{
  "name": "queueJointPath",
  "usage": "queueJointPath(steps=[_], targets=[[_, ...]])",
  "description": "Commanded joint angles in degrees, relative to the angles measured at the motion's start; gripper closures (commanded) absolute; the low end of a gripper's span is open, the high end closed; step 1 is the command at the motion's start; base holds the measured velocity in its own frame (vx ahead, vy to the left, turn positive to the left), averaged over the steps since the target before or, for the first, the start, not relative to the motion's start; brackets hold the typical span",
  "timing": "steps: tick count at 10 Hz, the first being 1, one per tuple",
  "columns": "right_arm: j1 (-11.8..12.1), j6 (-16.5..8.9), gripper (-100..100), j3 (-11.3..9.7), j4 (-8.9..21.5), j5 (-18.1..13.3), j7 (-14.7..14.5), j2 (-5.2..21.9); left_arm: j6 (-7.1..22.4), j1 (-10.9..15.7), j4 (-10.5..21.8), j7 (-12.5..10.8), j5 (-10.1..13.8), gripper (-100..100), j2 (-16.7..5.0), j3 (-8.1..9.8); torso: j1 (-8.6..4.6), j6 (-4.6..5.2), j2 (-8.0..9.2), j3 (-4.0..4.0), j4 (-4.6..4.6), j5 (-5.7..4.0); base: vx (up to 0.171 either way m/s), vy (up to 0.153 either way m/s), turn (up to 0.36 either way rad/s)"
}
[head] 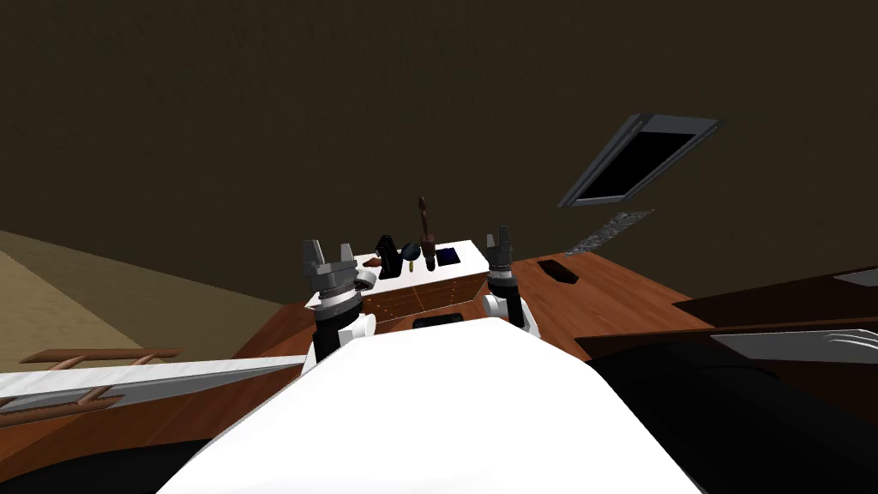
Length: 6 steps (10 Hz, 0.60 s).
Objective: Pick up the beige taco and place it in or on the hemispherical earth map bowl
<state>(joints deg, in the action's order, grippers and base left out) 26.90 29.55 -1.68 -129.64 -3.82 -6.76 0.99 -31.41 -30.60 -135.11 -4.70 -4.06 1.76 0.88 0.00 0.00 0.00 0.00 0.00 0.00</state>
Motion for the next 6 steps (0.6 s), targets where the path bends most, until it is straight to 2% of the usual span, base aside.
queueJointPath(steps=[1,6], targets=[[0.00,0.00,0,0.00,0.00,0.00,0.00,0.00,0.65,-0.13,0.62,0.12,0.52,-100,-2.52,0.34,0.00,0.00,0.00,0.00,0.00,0.00,-0.004,0.001,-0.031],[0.00,0.00,0,0.00,0.00,0.00,0.00,0.00,5.58,-0.96,5.29,0.88,4.37,-100,-11.24,2.09,0.04,0.01,0.07,0.04,0.01,0.01,-0.016,0.002,-0.096]])
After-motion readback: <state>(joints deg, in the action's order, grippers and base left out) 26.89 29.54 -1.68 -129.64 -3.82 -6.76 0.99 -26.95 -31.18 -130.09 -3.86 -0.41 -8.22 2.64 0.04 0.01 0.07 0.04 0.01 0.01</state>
